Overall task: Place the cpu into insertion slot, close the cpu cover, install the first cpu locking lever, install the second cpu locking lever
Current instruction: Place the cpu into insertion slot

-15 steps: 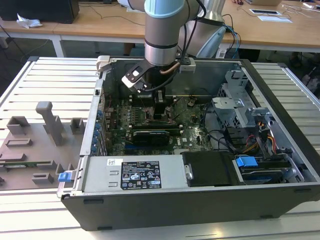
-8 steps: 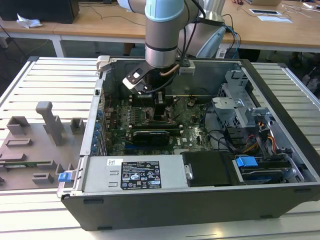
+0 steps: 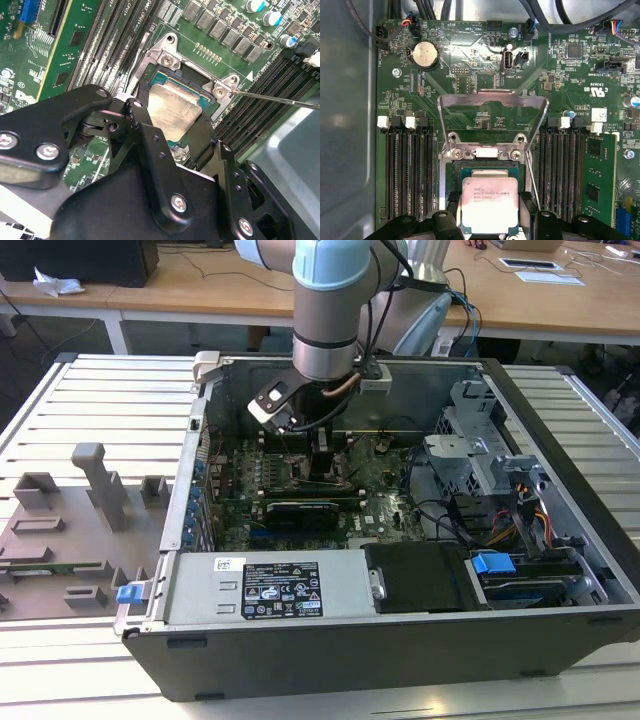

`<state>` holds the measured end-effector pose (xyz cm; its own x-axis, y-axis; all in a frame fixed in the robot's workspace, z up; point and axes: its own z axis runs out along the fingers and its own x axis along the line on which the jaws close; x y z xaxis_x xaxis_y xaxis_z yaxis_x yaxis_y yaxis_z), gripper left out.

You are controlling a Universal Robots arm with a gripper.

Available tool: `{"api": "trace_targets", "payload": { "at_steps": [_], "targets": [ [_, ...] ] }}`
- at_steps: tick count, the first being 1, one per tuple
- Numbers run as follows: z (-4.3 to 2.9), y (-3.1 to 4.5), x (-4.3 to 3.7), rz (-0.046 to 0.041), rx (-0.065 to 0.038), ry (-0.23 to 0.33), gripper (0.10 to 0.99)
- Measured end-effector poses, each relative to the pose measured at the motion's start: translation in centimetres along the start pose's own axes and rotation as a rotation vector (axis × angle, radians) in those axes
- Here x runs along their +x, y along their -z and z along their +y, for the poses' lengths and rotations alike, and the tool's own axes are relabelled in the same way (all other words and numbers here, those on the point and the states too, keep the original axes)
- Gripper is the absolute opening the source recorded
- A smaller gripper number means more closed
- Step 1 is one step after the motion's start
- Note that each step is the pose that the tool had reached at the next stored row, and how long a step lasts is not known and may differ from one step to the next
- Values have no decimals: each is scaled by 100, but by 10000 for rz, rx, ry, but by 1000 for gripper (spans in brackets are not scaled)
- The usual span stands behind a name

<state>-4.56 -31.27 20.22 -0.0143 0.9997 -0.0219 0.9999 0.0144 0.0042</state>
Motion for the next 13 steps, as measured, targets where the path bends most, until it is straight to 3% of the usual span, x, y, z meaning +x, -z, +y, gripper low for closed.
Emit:
{"api": "trace_targets", "payload": {
  "at_steps": [13],
  "targets": [
    [12,-38,14,4,-1,-10,541]
  ]
}}
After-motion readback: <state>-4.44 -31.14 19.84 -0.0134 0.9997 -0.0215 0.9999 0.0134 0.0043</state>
